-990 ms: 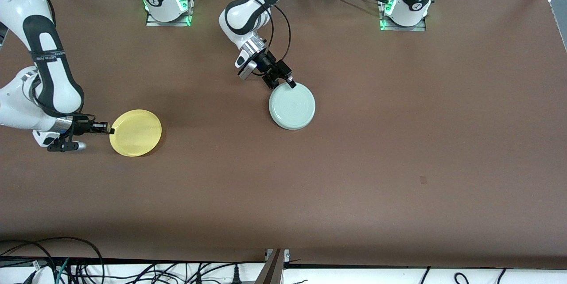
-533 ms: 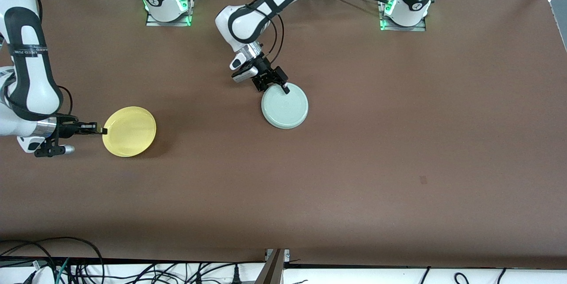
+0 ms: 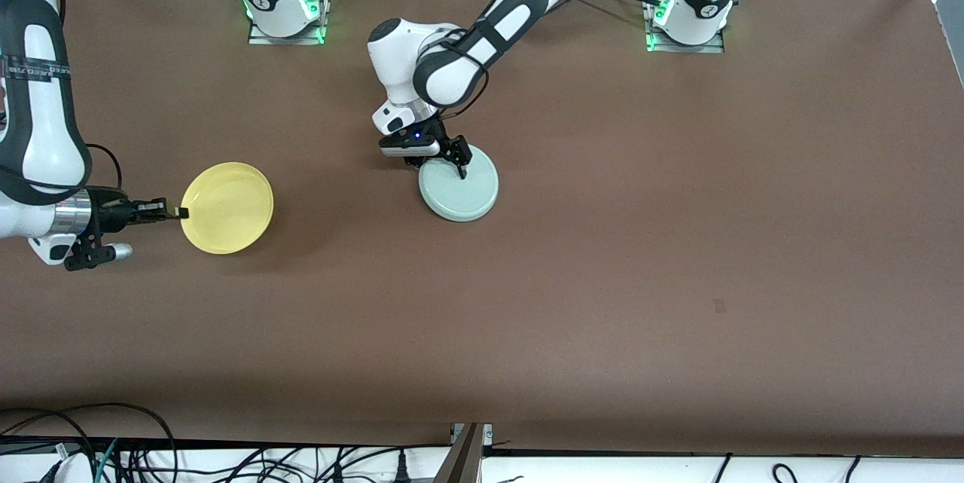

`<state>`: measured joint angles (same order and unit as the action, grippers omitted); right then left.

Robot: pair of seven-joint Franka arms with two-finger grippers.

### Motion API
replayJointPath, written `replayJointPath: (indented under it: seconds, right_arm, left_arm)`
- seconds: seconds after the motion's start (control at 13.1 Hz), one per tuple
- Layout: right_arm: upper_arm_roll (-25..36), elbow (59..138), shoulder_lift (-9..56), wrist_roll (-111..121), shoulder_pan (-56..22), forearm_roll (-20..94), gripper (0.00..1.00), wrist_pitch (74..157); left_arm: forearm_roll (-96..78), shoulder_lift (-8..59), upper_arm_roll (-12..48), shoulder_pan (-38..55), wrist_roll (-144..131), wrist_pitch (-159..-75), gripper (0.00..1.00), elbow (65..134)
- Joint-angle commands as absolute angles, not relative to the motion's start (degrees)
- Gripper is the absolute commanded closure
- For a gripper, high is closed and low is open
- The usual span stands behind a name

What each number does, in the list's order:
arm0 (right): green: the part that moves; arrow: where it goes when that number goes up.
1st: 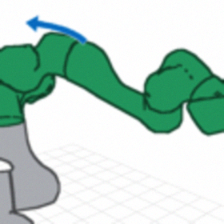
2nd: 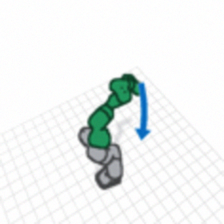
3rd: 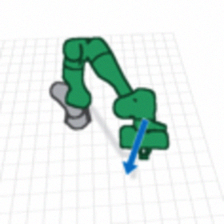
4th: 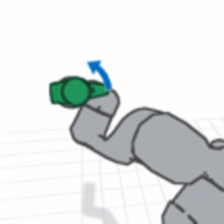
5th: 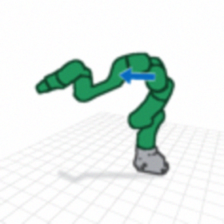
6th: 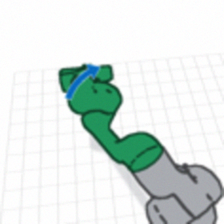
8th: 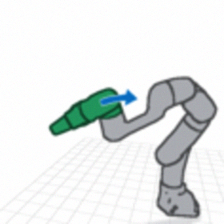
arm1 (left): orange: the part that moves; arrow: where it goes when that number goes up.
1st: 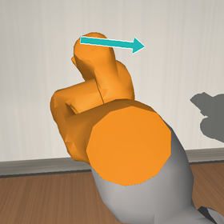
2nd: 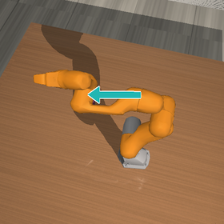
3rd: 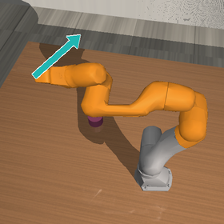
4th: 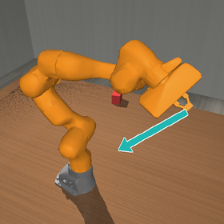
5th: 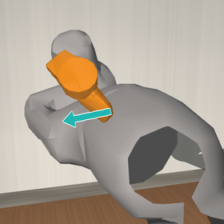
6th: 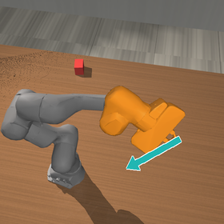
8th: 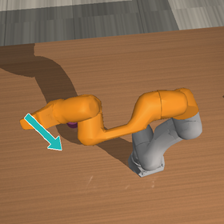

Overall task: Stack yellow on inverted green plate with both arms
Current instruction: 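Lower the inverted green plate onto the table with the left gripper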

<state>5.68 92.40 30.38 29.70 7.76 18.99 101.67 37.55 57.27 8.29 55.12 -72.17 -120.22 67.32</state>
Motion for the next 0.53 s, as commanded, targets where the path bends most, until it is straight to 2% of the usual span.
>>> replayJointPath:
  seconds: [0.0,0.46]
  right_arm:
    - [5.8,92.02,30.32,30.41,7.74,19.16,1.0,100.28]
    - [5.8,92.02,30.67,30.5,7.47,18.54,1.0,100.28]
  left_arm:
    - [30.44,56.43,8.53,53.7,-73.04,-127.33,0.0,68.03]
    - [13.12,57.04,8.53,53.35,-74.53,-146.13,0.0,69.17]
